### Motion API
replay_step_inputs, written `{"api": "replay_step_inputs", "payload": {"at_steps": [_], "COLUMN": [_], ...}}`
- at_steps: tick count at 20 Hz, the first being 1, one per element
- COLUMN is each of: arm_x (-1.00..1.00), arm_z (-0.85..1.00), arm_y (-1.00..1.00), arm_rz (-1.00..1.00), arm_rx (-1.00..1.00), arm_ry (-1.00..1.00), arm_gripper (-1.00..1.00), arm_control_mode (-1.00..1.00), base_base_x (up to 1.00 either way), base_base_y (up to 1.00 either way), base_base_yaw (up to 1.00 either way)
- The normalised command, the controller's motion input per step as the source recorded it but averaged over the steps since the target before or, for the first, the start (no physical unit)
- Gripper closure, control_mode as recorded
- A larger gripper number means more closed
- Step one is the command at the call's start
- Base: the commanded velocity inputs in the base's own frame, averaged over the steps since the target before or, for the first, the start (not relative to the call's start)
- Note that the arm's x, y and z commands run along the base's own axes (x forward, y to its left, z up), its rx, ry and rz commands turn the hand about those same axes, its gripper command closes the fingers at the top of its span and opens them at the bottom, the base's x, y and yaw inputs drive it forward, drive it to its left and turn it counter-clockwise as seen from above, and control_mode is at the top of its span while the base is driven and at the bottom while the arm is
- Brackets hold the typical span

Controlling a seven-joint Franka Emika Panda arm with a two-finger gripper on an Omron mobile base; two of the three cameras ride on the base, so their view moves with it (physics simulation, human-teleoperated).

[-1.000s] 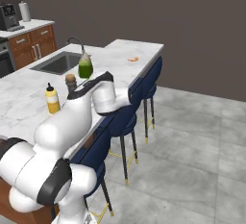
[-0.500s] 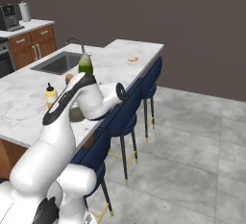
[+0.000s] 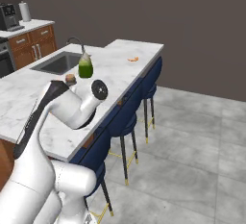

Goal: Move the mustard and oil and vinegar bottle from the cabinet to the dining counter.

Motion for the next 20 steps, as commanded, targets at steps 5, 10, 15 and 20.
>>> {"api": "replay_step_inputs", "payload": {"at_steps": [5, 10, 15, 20], "arm_x": [-0.60, -0.64, -0.70, -0.68], "arm_z": [0.24, 0.20, 0.19, 0.22], "arm_y": [0.10, 0.13, 0.10, 0.04], "arm_rz": [-0.11, -0.11, -0.15, -0.15], "arm_rx": [-0.01, 0.00, 0.00, 0.00], "arm_ry": [0.16, 0.16, 0.11, 0.11], "arm_gripper": [-1.00, -1.00, -1.00, -1.00], "arm_control_mode": [-1.00, -1.00, -1.00, -1.00], "base_base_x": [0.00, 0.00, 0.00, 0.00], "base_base_y": [0.00, 0.00, 0.00, 0.00], "base_base_yaw": [0.00, 0.00, 0.00, 0.00]}}
